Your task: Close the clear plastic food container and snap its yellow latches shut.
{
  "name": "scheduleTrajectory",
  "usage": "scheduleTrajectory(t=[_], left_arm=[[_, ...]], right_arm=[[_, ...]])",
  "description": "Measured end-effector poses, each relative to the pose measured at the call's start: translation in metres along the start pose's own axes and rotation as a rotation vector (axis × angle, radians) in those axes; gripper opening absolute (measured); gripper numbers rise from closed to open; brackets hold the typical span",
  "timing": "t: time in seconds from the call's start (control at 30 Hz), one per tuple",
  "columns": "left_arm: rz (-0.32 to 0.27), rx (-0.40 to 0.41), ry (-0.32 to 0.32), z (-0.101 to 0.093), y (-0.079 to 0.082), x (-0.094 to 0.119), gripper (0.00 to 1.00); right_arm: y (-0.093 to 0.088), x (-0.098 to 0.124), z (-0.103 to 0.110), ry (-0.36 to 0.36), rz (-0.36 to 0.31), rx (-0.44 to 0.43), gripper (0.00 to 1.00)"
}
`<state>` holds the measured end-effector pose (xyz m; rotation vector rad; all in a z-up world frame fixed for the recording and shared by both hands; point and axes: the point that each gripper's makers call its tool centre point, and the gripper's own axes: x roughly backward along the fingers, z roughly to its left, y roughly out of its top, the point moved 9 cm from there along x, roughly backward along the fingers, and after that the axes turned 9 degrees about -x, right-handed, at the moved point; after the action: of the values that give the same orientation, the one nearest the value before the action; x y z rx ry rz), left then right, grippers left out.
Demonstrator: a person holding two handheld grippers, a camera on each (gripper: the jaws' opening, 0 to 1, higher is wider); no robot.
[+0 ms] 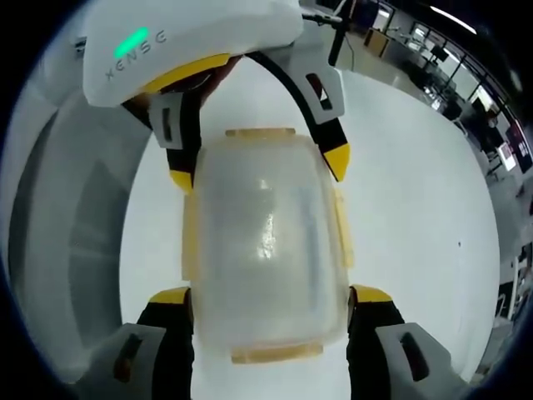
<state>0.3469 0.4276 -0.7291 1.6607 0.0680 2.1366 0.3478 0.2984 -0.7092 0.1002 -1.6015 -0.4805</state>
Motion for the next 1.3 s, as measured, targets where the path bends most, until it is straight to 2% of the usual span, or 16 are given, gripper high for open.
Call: scheduleTrajectory(t=[0.67,1.3], left_arm=[[-0.018,0.0,0.002,0.021,-0.003,-0.007,0.89],[0.001,-0.027,0.012,0.042,-0.004,-0.015,0.91]], right_arm=[[0.0,-0.001,-0.023,0.002,-0.002,-0.002,0.76],[0.0,-0.002,-0.044,0.002,-0.009,-0.015,0.76]])
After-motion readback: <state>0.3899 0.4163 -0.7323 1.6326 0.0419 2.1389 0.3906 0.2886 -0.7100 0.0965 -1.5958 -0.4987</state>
